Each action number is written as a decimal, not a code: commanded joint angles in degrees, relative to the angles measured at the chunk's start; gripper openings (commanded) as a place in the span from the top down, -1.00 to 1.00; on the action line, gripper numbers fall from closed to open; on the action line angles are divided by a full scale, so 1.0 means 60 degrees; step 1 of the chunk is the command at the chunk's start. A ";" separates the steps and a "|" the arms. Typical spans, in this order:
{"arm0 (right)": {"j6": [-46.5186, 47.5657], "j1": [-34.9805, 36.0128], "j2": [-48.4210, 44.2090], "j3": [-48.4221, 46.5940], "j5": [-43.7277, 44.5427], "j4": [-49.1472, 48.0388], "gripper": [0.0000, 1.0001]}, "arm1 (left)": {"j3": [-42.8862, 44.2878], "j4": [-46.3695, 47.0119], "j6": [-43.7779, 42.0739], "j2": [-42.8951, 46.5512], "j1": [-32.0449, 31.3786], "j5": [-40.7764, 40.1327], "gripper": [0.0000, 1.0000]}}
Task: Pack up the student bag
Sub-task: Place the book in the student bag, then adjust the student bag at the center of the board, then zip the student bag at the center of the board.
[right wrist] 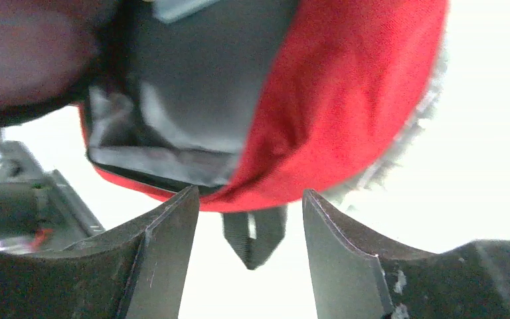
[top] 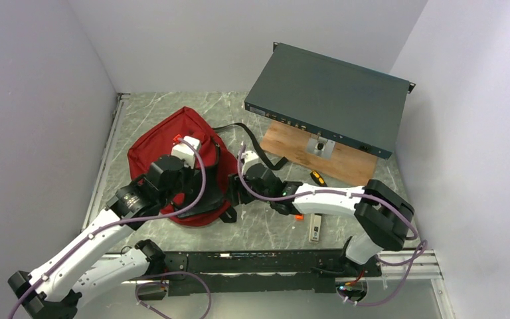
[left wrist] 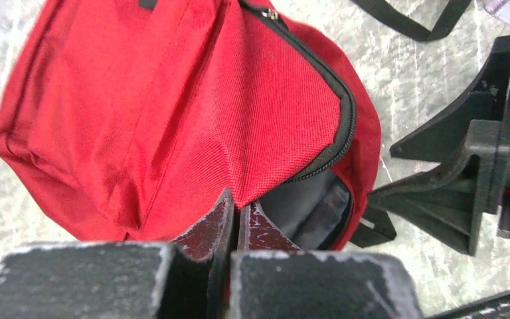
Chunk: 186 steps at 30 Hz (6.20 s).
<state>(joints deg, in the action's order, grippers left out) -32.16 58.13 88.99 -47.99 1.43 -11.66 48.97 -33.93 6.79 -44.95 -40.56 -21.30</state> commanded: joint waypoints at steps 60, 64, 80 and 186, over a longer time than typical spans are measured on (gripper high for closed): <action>-0.3926 0.1435 -0.0028 0.5731 0.2345 -0.9160 1.00 | -0.3730 -0.0584 0.7078 0.2376 0.0021 0.1583 1.00; -0.2976 0.1430 -0.1026 0.4907 0.2559 -0.5574 1.00 | -0.3949 -0.0517 0.7192 0.2283 0.0028 0.1733 1.00; 0.0830 0.0338 -0.1198 0.0402 0.2565 0.0265 -0.19 | -0.3235 -0.0407 0.6575 0.2150 0.0032 0.2264 1.00; 0.2221 0.2309 0.6568 -0.8265 -0.0061 0.1110 0.71 | 0.2643 -0.5683 0.4811 0.4877 0.0036 0.0406 -0.99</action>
<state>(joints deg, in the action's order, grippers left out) -17.76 72.62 129.23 -95.53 2.63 -3.11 65.69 -70.94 36.62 -14.76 -40.45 -19.77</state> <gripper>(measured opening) 0.204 0.994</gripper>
